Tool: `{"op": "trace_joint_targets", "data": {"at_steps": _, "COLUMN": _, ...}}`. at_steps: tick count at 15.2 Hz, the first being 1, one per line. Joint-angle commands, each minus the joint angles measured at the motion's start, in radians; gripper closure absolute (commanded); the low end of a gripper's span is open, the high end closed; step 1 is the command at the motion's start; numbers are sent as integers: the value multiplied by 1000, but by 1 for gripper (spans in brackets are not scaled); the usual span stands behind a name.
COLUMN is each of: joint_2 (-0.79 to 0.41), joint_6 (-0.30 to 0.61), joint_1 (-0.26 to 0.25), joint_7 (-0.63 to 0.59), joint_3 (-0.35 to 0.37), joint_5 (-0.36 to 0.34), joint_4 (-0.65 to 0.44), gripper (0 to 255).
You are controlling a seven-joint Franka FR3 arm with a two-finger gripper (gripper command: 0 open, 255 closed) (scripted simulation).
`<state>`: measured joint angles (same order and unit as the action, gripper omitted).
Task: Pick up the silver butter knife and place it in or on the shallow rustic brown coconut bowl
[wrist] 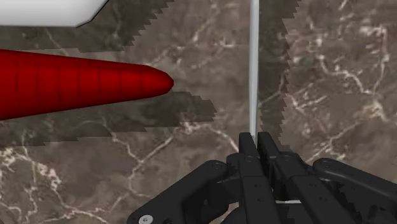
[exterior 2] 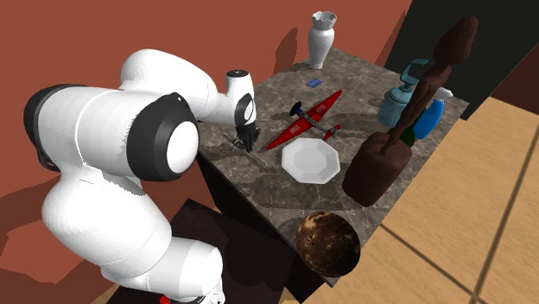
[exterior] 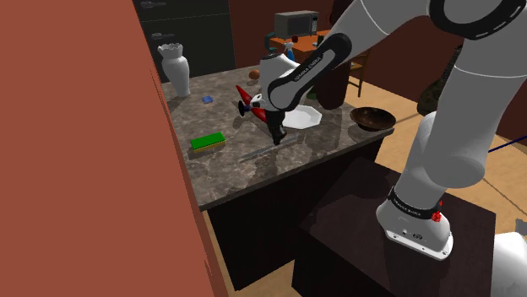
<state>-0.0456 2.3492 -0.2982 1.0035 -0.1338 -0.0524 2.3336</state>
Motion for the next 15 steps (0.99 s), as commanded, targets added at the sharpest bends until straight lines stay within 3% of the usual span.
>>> {"op": "trace_joint_targets", "data": {"at_steps": 1, "joint_2": 14, "joint_6": -20, "joint_1": 0, "joint_7": 0, "joint_3": 0, "joint_5": -2, "joint_4": -6, "gripper": 255}}
{"op": "trace_joint_targets", "data": {"at_steps": 15, "joint_2": 123, "joint_6": -210, "joint_1": -2, "joint_7": -2, "joint_3": 2, "joint_5": -11, "joint_4": -88, "gripper": 255}}
